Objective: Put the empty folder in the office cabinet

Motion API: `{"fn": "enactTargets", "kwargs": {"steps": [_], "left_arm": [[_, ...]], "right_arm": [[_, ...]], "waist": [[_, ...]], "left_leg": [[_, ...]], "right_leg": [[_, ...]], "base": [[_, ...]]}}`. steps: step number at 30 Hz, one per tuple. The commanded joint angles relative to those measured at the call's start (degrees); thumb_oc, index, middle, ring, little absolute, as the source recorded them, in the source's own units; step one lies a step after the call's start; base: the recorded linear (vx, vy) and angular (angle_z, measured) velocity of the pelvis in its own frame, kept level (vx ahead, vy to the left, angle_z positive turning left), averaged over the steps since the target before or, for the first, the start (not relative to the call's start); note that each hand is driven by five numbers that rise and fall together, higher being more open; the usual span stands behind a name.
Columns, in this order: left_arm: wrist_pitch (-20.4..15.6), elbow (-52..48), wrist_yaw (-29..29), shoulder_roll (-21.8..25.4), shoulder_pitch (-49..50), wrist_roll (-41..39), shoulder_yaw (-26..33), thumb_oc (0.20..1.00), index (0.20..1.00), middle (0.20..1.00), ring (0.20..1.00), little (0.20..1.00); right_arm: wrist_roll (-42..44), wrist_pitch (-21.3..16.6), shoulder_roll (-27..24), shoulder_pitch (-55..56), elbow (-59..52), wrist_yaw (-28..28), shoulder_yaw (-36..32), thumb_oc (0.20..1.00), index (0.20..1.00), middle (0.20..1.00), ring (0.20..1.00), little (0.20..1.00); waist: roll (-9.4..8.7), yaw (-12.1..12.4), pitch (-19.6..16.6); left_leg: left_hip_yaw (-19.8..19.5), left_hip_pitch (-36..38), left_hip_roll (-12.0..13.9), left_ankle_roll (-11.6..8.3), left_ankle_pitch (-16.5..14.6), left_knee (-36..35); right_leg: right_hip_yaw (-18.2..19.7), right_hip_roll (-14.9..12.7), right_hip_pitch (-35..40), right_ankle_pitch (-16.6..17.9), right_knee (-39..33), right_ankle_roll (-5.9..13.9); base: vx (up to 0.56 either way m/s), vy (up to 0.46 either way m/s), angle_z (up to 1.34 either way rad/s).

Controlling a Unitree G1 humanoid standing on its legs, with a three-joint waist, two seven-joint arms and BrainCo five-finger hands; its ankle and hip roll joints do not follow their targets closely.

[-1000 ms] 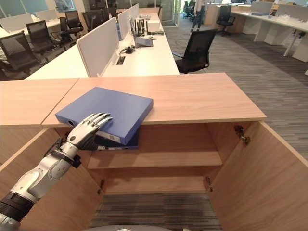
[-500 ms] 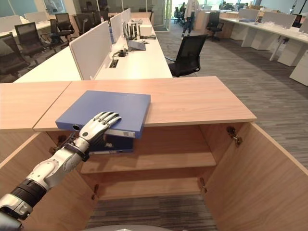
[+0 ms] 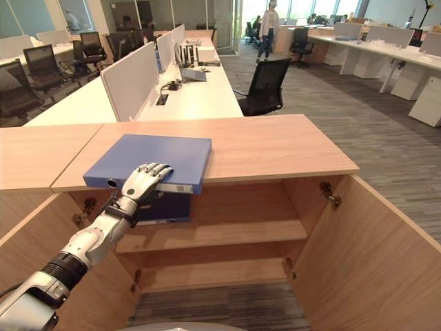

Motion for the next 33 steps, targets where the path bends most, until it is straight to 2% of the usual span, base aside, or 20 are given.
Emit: {"fn": "enactTargets", "kwargs": {"steps": [1, 7, 8, 11, 12, 13, 16, 17, 18, 20, 21, 23, 24, 29, 33], "left_arm": [[2.2, 8.0, -3.7, 0.6, 1.3, 1.7, -1.2, 0.2, 0.2, 0.2, 0.2, 0.2], [1.0, 1.7, -4.7, 0.6, 4.8, -2.2, 2.6, 0.2, 0.2, 0.2, 0.2, 0.2], [-1.7, -5.9, -5.6, 0.9, 6.5, -6.8, 5.0, 0.2, 0.2, 0.2, 0.2, 0.2], [-5.0, -17.6, -8.6, 1.2, 10.6, -15.0, 9.7, 0.2, 0.2, 0.2, 0.2, 0.2], [-5.7, -21.0, -10.0, 1.6, 12.1, -17.4, 11.7, 0.2, 0.2, 0.2, 0.2, 0.2], [-7.0, -25.5, -11.4, 2.1, 14.1, -20.7, 14.3, 0.2, 0.2, 0.2, 0.2, 0.2], [-10.2, -35.3, -17.1, 4.4, 19.3, -29.6, 20.3, 0.2, 0.2, 0.2, 0.2, 0.2], [-12.3, -42.5, -21.5, 6.2, 21.3, -41.4, 22.4, 0.2, 0.2, 0.2, 0.2, 0.2], [-13.3, -46.7, -25.8, 7.6, 21.5, -53.0, 22.6, 0.2, 0.2, 0.2, 0.2, 0.2], [-13.5, -49.6, -29.4, 9.5, 21.7, -62.6, 22.7, 0.2, 0.2, 0.2, 0.2, 0.2], [-13.6, -54.5, -33.3, 13.3, 21.3, -73.5, 22.1, 0.2, 0.2, 0.2, 0.2, 0.2], [-13.8, -55.8, -33.8, 14.2, 20.8, -74.9, 22.2, 0.2, 0.2, 0.2, 0.2, 0.2], [-13.7, -57.0, -34.5, 14.7, 20.0, -78.4, 21.9, 0.2, 0.2, 0.2, 0.2, 0.2], [-14.0, -59.5, -34.8, 13.9, 17.1, -86.7, 22.9, 0.2, 0.2, 0.2, 0.2, 0.2], [-13.6, -58.1, -34.6, 12.4, 15.4, -88.0, 22.0, 0.2, 0.2, 0.2, 0.2, 0.2]], "right_arm": [[-1.4, 0.2, 2.7, -3.4, 4.4, -0.4, 2.2, 1.0, 1.0, 1.0, 1.0, 1.0], [-1.0, 0.3, 3.2, -3.1, 3.9, -0.2, 2.2, 1.0, 1.0, 1.0, 1.0, 1.0], [0.3, 0.0, 3.5, -3.5, 2.8, -0.2, 1.9, 1.0, 1.0, 1.0, 1.0, 1.0], [3.0, -1.6, 4.2, -4.1, -3.0, 0.7, 3.4, 1.0, 1.0, 1.0, 1.0, 1.0], [3.6, -1.9, 4.1, -3.9, -6.2, 1.0, 4.3, 1.0, 1.0, 1.0, 1.0, 1.0], [4.3, -3.0, 3.3, -3.2, -14.2, 1.9, 5.8, 1.0, 1.0, 1.0, 1.0, 1.0], [4.2, -4.4, -2.9, 1.3, -37.1, 3.7, 7.4, 1.0, 1.0, 1.0, 1.0, 1.0], [1.8, -5.5, -8.0, 2.9, -48.1, 3.8, 4.9, 1.0, 1.0, 1.0, 1.0, 1.0], [2.1, -6.0, -10.2, 3.3, -53.5, 3.6, 2.3, 1.0, 1.0, 1.0, 1.0, 1.0], [2.9, -6.7, -11.4, 3.4, -57.2, 3.8, 0.8, 1.0, 1.0, 1.0, 1.0, 1.0], [4.4, -8.3, -12.8, 3.6, -62.2, 3.8, -1.3, 1.0, 1.0, 1.0, 1.0, 1.0], [4.6, -8.8, -13.0, 3.8, -63.5, 3.8, -1.8, 1.0, 1.0, 1.0, 1.0, 1.0], [5.4, -9.6, -13.1, 4.0, -65.2, 3.7, -2.6, 1.0, 1.0, 1.0, 1.0, 1.0], [8.7, -11.5, -12.0, 4.3, -68.0, 2.8, -4.7, 1.0, 1.0, 1.0, 1.0, 1.0], [11.5, -12.1, -11.2, 4.4, -67.5, 2.6, -5.7, 1.0, 1.0, 1.0, 1.0, 1.0]], "waist": [[-0.66, 0.0, 4.3], [-0.74, 0.3, 4.6], [-0.79, 0.8, 4.7], [-1.05, 1.3, 5.1], [-1.12, 1.2, 5.2], [-1.23, 1.4, 5.7], [-1.3, 1.0, 5.8], [-1.12, 1.1, 6.0], [-0.88, 0.9, 5.9], [-0.86, 1.0, 5.7], [-1.08, 1.0, 5.6], [-1.16, 1.0, 5.5], [-1.3, 1.0, 5.4], [-1.66, 0.8, 5.3], [-1.83, 0.7, 5.3]], "left_leg": [[-6.0, 0.2, -2.1, 4.22, -6.1, 0.8], [-6.1, 0.3, -2.1, 4.28, -6.1, 0.8], [-6.3, 0.2, -2.1, 4.3, -6.1, 0.8], [-6.6, 0.1, -2.0, 4.32, -5.9, 0.8], [-6.5, 0.1, -2.0, 4.31, -5.8, 0.8], [-6.6, 0.1, -1.9, 4.28, -6.0, 0.8], [-6.6, -0.3, -1.9, 4.27, -5.6, 0.8], [-6.6, -0.6, -2.1, 4.38, -5.4, 0.8], [-6.8, -0.4, -2.1, 4.45, -5.6, 0.8], [-6.8, -0.7, -2.2, 4.45, -5.3, 0.8], [-7.0, -0.8, -2.2, 4.43, -5.2, 0.8], [-7.1, -0.8, -2.2, 4.41, -5.2, 0.8], [-7.1, -0.8, -2.2, 4.39, -5.2, 0.8], [-7.1, -0.9, -2.1, 4.26, -5.1, 0.8], [-7.1, -0.7, -2.2, 4.22, -5.1, 0.8]], "right_leg": [[-0.4, -2.1, 2.1, -1.5, 3.6, 1.6], [-0.6, -2.2, 2.3, -1.4, 3.4, 1.5], [-0.7, -2.2, 2.3, -1.3, 3.4, 1.46], [-0.4, -2.2, 2.2, -1.1, 3.6, 1.32], [-0.3, -2.1, 2.0, -1.1, 3.6, 1.27], [0.0, -2.0, 1.9, -1.3, 3.8, 1.27], [0.3, -2.1, 1.1, -0.9, 4.1, 1.27], [-0.2, -2.4, 1.0, -0.8, 4.3, 1.54], [-0.6, -2.6, 1.2, -0.9, 4.6, 1.78], [-0.7, -2.7, 1.0, -0.5, 4.3, 1.86], [-1.0, -2.7, 1.2, -0.4, 4.1, 1.93], [-1.0, -2.7, 1.2, -0.4, 4.1, 1.96], [-1.0, -2.7, 1.2, -0.6, 4.0, 1.99], [-1.0, -2.5, 1.4, -0.6, 3.8, 2.05], [-0.8, -2.5, 1.4, -0.6, 3.8, 2.0]], "base": [[0.0, 0.0, 0.0], [0.0, 0.0, 0.0], [0.0, 0.0, 0.0], [0.0, 0.0, 0.0], [-0.01, -0.02, 0.03], [-0.03, -0.02, -0.02], [-0.03, -0.009, -0.03], [0.0, 0.0, 0.0], [0.0, 0.0, 0.0], [0.01, -0.001, 0.02], [0.0, 0.0, 0.0], [0.01, -0.01, -0.02], [0.0, 0.0, 0.0], [0.0, 0.0, 0.0], [0.0, 0.0, 0.0]]}}
